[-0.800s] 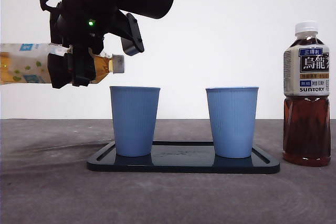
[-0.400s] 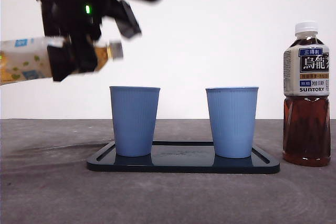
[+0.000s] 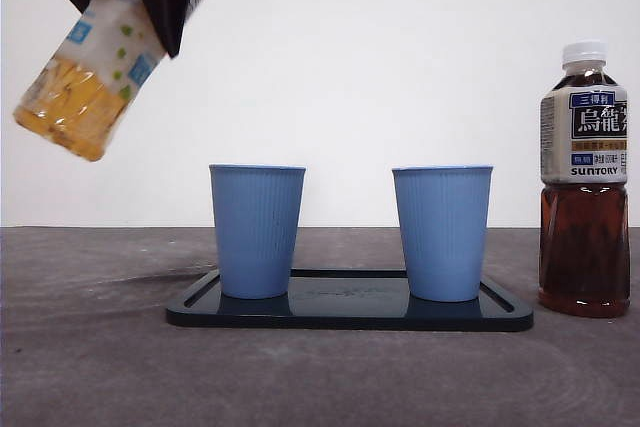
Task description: Pour the drink into the cup
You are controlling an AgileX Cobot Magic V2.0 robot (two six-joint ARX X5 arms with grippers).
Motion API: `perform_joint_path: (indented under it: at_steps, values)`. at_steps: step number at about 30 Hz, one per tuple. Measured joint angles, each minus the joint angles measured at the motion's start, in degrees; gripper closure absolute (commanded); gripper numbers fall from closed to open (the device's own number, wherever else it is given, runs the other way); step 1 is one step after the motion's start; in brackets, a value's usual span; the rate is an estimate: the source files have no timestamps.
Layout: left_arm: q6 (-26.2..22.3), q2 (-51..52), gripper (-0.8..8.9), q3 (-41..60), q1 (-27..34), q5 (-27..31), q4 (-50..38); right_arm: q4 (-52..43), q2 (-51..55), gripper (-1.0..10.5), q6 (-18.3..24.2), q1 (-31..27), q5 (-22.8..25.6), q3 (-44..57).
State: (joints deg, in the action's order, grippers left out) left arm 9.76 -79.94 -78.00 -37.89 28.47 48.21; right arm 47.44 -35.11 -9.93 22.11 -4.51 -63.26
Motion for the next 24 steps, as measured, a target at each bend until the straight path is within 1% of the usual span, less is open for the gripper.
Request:
perform_joint_path:
  at_steps: [2,4,8,11,15,21,24]
  values:
    - [0.57,2.4,5.66,3.15,0.04,-0.37,-3.5,0.0,0.0,4.5,0.0,0.0,0.0,0.0]
    - [1.44,5.27,5.66,8.02,0.87,-1.88,-9.03,0.0,0.0,4.5,0.0,0.0,0.0,0.0]
    - [2.47,9.31,5.66,17.68,3.8,-4.81,-19.52,0.0,0.0,4.5,0.02,0.0,-0.02,0.0]
    - [3.52,10.36,5.66,24.17,5.9,-5.95,-28.48,0.0,0.0,4.5,0.02,0.0,-0.02,0.0]
    - [4.85,10.27,5.67,30.97,8.26,-10.51,-38.97,0.0,0.0,4.5,0.02,0.0,-0.26,0.0]
    - [6.05,8.52,5.67,35.98,10.36,-10.8,-48.85,0.0,0.0,4.5,0.02,0.0,-0.31,0.0]
    - [6.05,6.97,5.67,36.68,11.02,-10.67,-51.67,0.0,0.0,4.5,0.02,0.0,-0.31,0.0]
